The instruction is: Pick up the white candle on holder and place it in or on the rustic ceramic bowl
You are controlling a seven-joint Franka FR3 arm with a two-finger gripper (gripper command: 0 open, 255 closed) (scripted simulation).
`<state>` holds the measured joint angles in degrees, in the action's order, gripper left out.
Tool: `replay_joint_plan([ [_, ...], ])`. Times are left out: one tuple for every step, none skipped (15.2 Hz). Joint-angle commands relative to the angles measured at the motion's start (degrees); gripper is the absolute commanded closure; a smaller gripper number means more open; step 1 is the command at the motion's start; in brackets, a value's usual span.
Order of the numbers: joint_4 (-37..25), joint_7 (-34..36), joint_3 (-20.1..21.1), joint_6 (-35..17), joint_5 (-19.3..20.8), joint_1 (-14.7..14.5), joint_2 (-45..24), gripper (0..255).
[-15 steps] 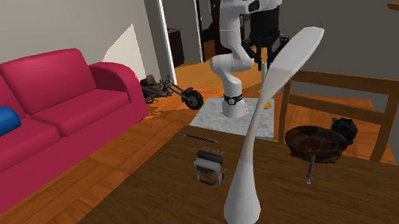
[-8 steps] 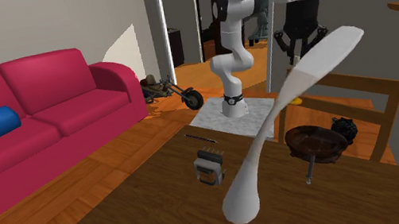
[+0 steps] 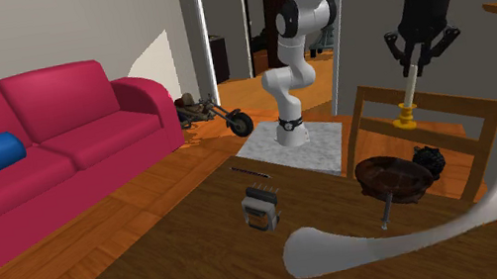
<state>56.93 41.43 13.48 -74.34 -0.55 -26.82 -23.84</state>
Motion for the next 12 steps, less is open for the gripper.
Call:
replay_joint_plan([
  [2.70, 0.15, 0.05, -1.93, -0.16, 0.04, 0.82, 255],
  [4.37, 0.04, 0.04, -3.04, -0.27, 0.20, 1.38, 255],
  [5.94, -0.08, 0.03, -4.10, -0.37, 0.34, 1.88, 255],
  [7.43, -0.19, 0.02, -5.14, -0.46, 0.47, 2.34, 255],
  [8.86, -0.29, 0.01, -6.15, -0.55, 0.59, 2.76, 255],
  [10.23, -0.39, 0.00, -7.13, -0.62, 0.69, 3.15, 255],
  [11.53, -0.49, -0.02, -8.09, -0.69, 0.79, 3.50, 255],
  [12.79, -0.59, -0.03, -9.03, -0.76, 0.88, 3.81, 255],
  [14.00, -0.68, -0.04, -9.95, -0.82, 0.96, 4.10, 255],
  [15.17, -0.77, -0.06, -10.85, -0.87, 1.03, 4.37, 255],
  [16.30, -0.86, -0.07, -11.74, -0.92, 1.10, 4.60, 255],
  [17.39, -0.94, -0.08, -12.62, -0.96, 1.16, 4.82, 255],
])
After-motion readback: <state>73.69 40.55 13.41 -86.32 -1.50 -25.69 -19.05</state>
